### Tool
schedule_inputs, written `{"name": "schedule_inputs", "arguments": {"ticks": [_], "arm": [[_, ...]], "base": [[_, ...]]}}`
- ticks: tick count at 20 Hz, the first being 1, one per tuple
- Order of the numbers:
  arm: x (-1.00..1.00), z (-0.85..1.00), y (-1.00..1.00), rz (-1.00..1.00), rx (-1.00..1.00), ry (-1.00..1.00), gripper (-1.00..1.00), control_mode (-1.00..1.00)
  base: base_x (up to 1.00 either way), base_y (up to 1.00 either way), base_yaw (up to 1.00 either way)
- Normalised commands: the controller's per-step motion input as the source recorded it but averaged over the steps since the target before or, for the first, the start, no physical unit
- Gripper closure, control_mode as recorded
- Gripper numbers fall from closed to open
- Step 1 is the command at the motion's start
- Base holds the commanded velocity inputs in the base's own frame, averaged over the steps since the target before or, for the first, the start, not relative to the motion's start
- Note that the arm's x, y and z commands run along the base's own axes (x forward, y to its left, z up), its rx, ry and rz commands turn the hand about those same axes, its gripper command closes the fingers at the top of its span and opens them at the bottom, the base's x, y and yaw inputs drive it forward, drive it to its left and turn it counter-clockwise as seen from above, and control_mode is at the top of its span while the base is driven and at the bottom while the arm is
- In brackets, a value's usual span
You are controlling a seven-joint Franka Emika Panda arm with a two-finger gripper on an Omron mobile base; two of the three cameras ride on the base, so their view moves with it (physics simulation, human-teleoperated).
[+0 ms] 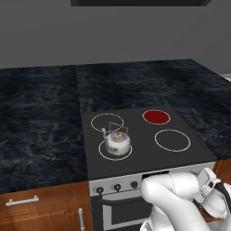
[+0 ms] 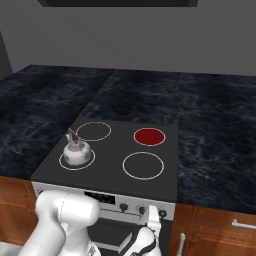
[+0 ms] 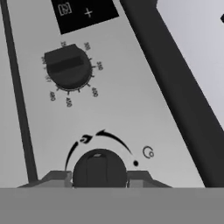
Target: Turn off the rear right burner of the stove.
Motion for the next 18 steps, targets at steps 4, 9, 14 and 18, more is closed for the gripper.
{"name": "schedule_inputs", "arguments": {"ticks": [4, 9, 14, 18], "arm": [[0.04, 0.18, 0.27, -0.02, 0.38, 0.00, 1.00, -1.00], [0.05, 0.14, 0.28, -0.02, 0.37, -0.01, 1.00, -1.00], [0.12, 0.17, 0.27, -0.03, 0.36, 0.00, 1.00, -1.00], [0.11, 0.18, 0.29, -0.04, 0.37, 0.00, 1.00, -1.00]], "base": [[0.00, 0.00, 0.00], [0.00, 0.00, 0.00], [0.00, 0.00, 0.00], [0.00, 0.00, 0.00]]}}
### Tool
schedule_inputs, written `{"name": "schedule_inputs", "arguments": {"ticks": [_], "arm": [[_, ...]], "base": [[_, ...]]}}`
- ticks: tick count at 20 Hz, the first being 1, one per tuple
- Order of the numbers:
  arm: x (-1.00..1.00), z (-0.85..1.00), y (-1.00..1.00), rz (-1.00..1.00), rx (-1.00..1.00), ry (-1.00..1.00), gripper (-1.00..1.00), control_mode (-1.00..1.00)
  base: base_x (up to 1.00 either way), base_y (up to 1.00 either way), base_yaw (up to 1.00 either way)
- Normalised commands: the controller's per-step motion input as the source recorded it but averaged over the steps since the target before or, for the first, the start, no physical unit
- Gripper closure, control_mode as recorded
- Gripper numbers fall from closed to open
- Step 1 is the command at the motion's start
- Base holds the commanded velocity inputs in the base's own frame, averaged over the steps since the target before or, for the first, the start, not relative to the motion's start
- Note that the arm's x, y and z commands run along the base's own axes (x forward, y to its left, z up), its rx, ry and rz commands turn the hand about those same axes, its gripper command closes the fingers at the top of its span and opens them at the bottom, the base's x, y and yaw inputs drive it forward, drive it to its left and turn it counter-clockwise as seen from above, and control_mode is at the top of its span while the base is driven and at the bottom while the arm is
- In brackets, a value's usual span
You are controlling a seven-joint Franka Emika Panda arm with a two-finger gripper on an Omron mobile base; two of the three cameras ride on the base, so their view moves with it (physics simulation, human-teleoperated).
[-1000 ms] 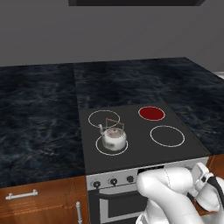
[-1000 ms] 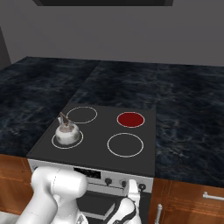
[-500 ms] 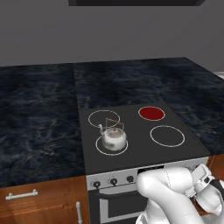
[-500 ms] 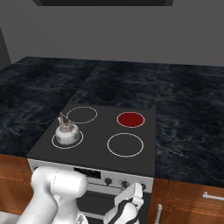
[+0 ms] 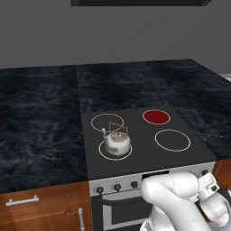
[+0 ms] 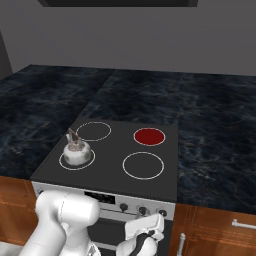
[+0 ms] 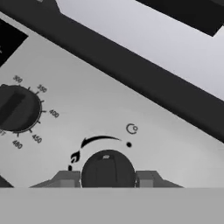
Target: Turn off the rear right burner of the stove.
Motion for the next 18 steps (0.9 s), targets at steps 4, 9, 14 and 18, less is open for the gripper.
{"name": "schedule_inputs", "arguments": {"ticks": [4, 9, 14, 18], "arm": [[0.14, 0.20, 0.31, -0.05, 0.40, 0.00, 1.00, -1.00], [0.18, 0.21, 0.24, -0.09, 0.42, 0.00, 1.00, -1.00], [0.26, 0.22, 0.26, -0.10, 0.43, 0.00, 1.00, -1.00], [0.29, 0.25, 0.24, -0.10, 0.43, 0.00, 1.00, -1.00]], "base": [[0.00, 0.00, 0.00], [0.00, 0.00, 0.00], [0.00, 0.00, 0.00], [0.00, 0.00, 0.00]]}}
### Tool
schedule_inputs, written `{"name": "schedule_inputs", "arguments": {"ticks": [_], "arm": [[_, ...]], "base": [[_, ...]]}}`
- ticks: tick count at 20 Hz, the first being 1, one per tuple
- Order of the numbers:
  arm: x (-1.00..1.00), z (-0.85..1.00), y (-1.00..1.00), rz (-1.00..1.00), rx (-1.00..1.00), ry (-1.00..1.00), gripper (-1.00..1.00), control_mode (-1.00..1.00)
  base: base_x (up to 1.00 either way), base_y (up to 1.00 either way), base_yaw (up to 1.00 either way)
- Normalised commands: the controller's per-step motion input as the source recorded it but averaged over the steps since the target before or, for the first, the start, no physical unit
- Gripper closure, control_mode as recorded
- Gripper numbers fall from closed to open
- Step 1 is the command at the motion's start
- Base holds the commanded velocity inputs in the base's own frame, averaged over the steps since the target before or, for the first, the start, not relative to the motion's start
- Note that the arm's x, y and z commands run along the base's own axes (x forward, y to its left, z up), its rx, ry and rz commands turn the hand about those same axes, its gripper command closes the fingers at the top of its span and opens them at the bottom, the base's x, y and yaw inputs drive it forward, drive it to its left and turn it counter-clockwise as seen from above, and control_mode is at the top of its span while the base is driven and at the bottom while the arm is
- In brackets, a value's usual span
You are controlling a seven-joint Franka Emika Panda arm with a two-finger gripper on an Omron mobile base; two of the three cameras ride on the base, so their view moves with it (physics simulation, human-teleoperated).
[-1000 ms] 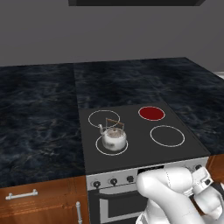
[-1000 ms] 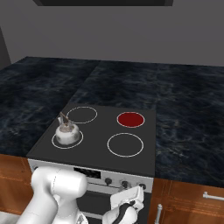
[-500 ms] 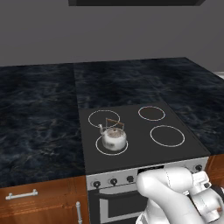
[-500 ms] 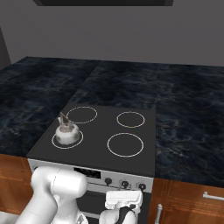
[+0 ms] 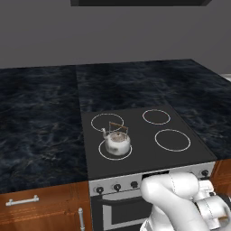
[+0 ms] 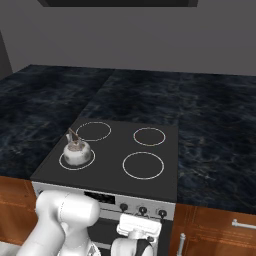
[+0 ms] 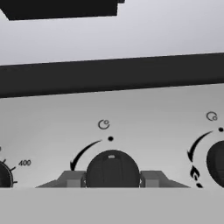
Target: Turn off the rear right burner of the stove.
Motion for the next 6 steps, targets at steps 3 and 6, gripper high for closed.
{"name": "schedule_inputs", "arguments": {"ticks": [3, 6], "arm": [[0.28, 0.26, 0.20, -0.09, 0.43, 0.00, 1.00, -1.00], [0.28, 0.25, 0.22, -0.09, 0.43, 0.00, 1.00, -1.00]], "base": [[0.00, 0.00, 0.00], [0.00, 0.00, 0.00]]}}
